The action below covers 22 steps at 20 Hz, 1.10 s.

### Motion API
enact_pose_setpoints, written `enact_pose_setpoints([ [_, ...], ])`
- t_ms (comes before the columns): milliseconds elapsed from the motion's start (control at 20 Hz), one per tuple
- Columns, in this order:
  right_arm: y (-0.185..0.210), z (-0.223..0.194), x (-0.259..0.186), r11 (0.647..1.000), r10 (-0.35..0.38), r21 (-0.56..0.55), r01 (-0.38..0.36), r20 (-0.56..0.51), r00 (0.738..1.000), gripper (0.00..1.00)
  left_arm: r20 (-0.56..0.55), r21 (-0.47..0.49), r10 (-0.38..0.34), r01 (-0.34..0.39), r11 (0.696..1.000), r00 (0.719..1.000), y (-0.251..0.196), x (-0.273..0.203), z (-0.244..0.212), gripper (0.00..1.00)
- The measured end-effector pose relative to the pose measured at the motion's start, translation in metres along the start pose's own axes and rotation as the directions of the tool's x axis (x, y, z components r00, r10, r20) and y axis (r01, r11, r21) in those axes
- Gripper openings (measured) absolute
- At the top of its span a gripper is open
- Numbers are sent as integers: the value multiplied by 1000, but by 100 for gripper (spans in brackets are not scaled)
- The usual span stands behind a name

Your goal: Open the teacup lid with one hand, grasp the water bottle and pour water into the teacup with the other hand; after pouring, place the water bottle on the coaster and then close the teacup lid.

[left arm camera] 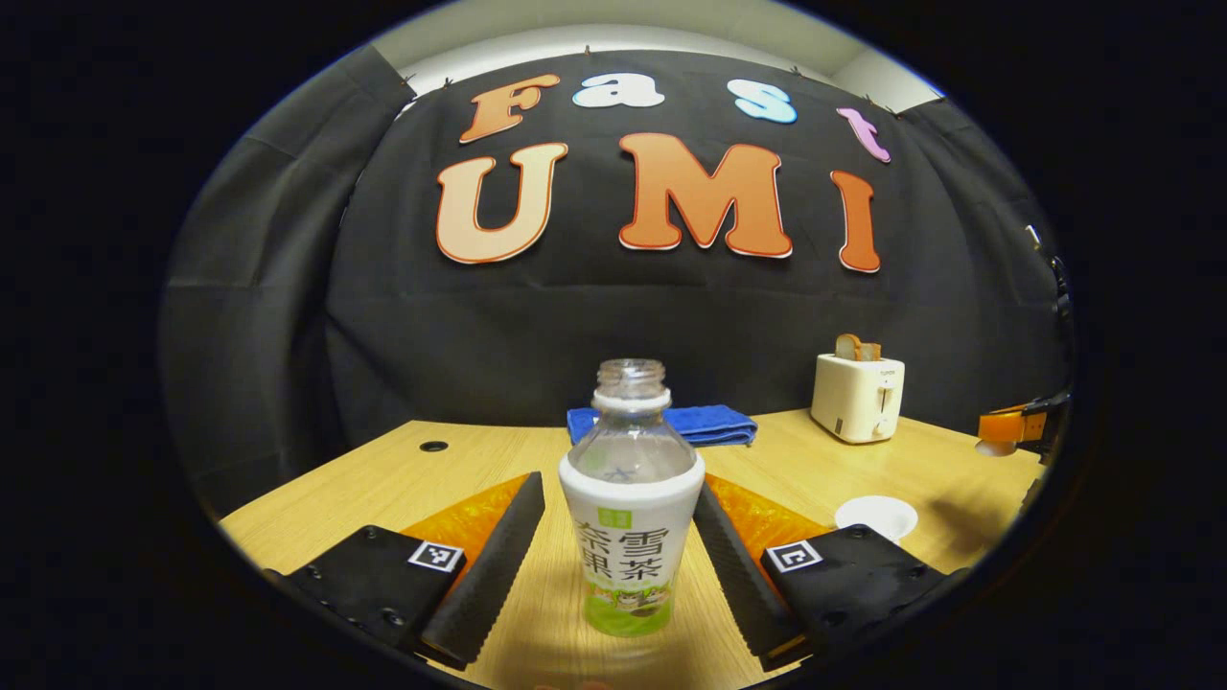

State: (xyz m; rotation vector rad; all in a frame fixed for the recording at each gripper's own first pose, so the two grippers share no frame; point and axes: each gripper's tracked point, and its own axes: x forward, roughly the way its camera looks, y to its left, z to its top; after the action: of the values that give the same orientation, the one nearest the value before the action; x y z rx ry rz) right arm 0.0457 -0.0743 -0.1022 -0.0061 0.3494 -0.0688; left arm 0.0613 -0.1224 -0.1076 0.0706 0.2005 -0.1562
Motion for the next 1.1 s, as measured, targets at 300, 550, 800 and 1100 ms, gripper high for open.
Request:
enact_pose_setpoints([
  [300,2,-8,3,1000,5,3,-5,-22,1000,15,-50,7,-14,14,1000,999,-2,7,-26,99],
  [550,4,-10,1,1000,13,0,-13,-27,1000,16,-50,52,-16,19,998,999,-4,11,-26,70],
  [800,2,-7,-2,1000,15,5,-15,-17,1000,15,-67,192,-29,41,980,997,-19,12,-14,67],
  [1100,-8,-8,-8,1000,8,20,-8,-11,1000,16,-68,359,-106,123,925,992,-56,15,5,66],
])
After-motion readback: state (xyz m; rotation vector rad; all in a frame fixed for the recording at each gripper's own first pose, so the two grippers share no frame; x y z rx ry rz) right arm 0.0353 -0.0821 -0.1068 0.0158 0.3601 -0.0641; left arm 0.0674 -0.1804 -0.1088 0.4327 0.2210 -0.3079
